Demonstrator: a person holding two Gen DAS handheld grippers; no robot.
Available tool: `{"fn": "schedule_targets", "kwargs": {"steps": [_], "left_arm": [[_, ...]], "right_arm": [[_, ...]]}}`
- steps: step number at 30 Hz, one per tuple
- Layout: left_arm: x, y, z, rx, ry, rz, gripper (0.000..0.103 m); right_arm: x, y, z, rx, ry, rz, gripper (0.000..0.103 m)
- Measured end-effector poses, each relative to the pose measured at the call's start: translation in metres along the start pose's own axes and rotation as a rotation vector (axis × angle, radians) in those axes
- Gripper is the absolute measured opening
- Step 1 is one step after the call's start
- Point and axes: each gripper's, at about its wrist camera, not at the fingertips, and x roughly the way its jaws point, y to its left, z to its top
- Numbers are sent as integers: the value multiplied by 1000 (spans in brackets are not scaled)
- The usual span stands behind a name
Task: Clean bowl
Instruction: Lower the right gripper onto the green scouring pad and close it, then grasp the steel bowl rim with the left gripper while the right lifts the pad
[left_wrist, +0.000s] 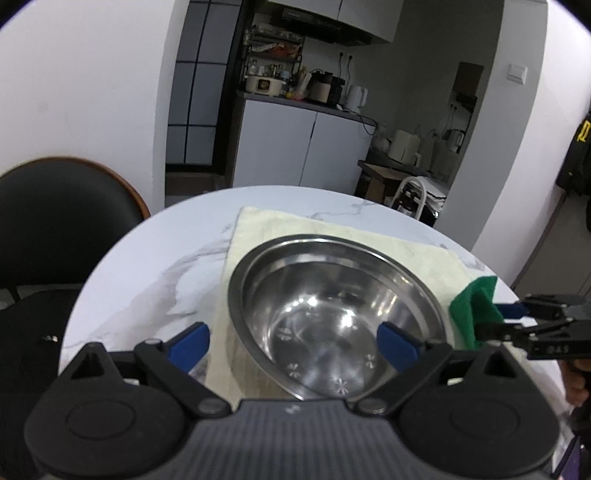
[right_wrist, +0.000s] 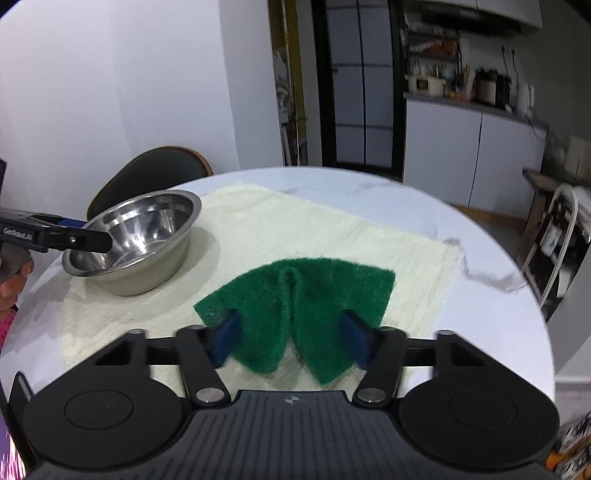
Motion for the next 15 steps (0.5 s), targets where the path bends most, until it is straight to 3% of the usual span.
{"fn": "schedule_targets", "kwargs": {"steps": [3, 5, 7, 9, 15], "left_arm": [[4, -1, 0, -5, 18, -5, 91], [4, -2, 0, -9, 20, -6, 88], [5, -2, 0, -22, 20, -18, 86], [6, 0, 0, -33, 23, -13, 83], [9, 7, -1, -79, 38, 10, 59]], "right_arm": [[1, 4, 0, -24, 0, -16, 49], [1, 6, 1, -31, -2, -20, 43], [3, 8, 2, -37, 1, -42, 19], [5, 6, 3, -28, 3, -61, 18], [5, 5, 3, -27, -5, -63, 8]]}}
